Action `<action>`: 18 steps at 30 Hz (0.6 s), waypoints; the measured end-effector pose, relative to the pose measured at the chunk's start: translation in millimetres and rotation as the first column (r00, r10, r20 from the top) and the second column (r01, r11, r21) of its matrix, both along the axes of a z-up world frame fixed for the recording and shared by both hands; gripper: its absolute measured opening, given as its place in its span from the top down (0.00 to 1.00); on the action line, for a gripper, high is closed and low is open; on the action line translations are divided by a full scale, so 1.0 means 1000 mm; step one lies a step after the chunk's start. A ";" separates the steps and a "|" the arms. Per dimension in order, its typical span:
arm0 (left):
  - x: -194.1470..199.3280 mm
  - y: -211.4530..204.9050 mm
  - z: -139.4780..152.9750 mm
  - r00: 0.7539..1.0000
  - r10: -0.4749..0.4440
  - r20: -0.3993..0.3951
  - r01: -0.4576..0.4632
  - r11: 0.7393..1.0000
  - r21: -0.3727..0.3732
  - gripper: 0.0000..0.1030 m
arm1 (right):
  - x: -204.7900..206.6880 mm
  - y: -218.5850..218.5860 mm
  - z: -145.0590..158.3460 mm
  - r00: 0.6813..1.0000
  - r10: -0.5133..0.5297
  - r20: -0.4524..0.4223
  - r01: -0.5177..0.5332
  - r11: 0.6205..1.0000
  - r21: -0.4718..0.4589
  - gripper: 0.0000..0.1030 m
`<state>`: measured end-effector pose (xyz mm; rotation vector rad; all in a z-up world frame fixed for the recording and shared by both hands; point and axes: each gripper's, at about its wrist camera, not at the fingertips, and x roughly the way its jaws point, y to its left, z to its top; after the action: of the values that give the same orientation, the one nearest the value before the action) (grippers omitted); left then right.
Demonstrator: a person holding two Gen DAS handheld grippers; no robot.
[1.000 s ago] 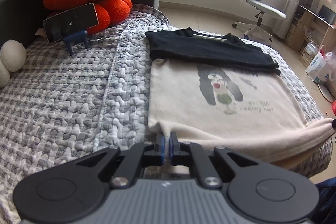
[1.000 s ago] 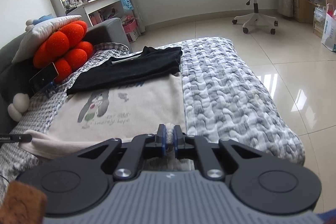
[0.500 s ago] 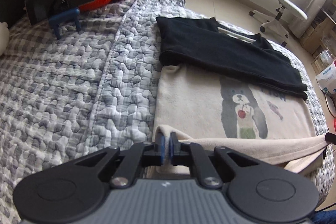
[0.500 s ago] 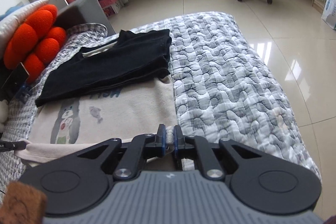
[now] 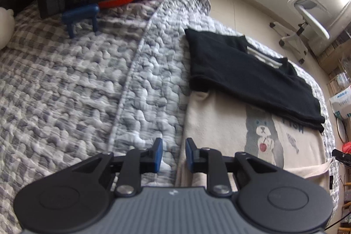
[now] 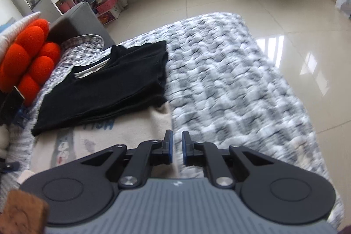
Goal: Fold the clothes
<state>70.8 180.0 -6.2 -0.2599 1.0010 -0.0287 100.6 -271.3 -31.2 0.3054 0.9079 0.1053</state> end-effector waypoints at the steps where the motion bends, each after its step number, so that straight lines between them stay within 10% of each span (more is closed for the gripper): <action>1: -0.006 0.001 0.003 0.999 -0.029 0.018 0.029 1.000 0.007 0.76 | -0.003 0.001 0.003 0.999 0.027 0.019 -0.027 0.999 -0.025 0.88; 5: -0.032 -0.002 0.010 0.989 -0.138 0.055 0.135 0.989 0.058 0.44 | -0.016 0.009 0.014 0.969 0.232 0.087 -0.222 0.968 -0.113 0.72; 13: -0.049 -0.029 -0.007 0.980 -0.190 0.054 0.189 0.982 0.012 0.43 | -0.024 0.034 -0.005 0.901 0.428 0.062 -0.395 0.873 -0.286 0.59; 14: -0.045 -0.031 -0.009 0.982 -0.182 0.049 0.182 0.983 0.019 0.46 | -0.024 0.038 -0.008 0.896 0.441 0.057 -0.405 0.862 -0.305 0.59; 16: -0.037 -0.034 -0.013 0.986 -0.162 0.039 0.161 0.986 0.037 0.83 | -0.022 0.041 -0.011 0.894 0.444 0.057 -0.405 0.857 -0.317 0.59; 18: -0.029 -0.037 -0.017 0.989 -0.142 0.028 0.140 0.989 0.055 0.92 | -0.021 0.044 -0.011 0.894 0.443 0.062 -0.403 0.857 -0.322 0.66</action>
<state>41.4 143.0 -23.3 -0.1395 0.9855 -0.1348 79.6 -227.5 -42.4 -0.1933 0.8307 0.3881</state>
